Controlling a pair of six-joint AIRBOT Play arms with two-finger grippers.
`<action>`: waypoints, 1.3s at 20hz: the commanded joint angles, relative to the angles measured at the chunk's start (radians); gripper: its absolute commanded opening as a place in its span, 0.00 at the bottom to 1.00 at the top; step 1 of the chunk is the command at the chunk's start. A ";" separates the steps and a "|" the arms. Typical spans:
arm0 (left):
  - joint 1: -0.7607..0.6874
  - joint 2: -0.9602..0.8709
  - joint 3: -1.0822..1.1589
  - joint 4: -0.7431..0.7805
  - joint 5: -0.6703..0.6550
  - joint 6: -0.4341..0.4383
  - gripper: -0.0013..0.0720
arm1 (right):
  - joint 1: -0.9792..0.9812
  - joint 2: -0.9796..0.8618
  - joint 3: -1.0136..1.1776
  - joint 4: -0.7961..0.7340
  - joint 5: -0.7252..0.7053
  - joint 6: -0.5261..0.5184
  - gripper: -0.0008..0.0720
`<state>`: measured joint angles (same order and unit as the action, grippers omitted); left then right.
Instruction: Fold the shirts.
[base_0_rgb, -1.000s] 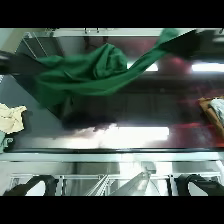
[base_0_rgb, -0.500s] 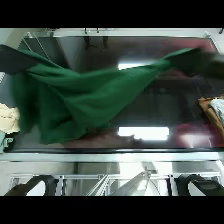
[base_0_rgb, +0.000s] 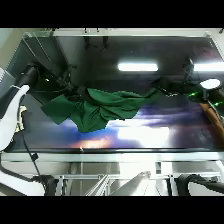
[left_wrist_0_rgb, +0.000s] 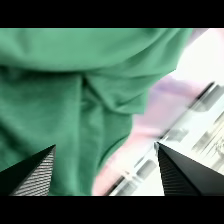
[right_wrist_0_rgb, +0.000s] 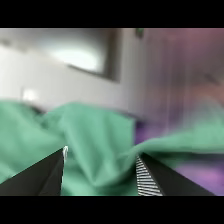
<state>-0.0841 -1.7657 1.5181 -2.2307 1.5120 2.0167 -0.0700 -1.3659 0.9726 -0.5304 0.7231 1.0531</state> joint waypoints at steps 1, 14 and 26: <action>0.039 -0.050 0.001 0.006 0.062 -0.003 0.98 | -0.099 0.006 0.017 -0.001 0.050 -0.005 0.69; 0.499 0.531 -0.668 0.048 -0.146 -0.095 0.97 | -0.233 -0.001 -0.019 -0.319 0.302 0.242 0.91; 0.665 0.244 -0.542 -0.056 -0.375 -0.105 0.97 | -0.233 -0.011 -0.019 -0.319 0.237 0.227 0.90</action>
<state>0.5945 -1.4338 0.8909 -2.2490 1.1629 1.9106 -0.3031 -1.3758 0.9535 -0.8486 0.9737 1.2865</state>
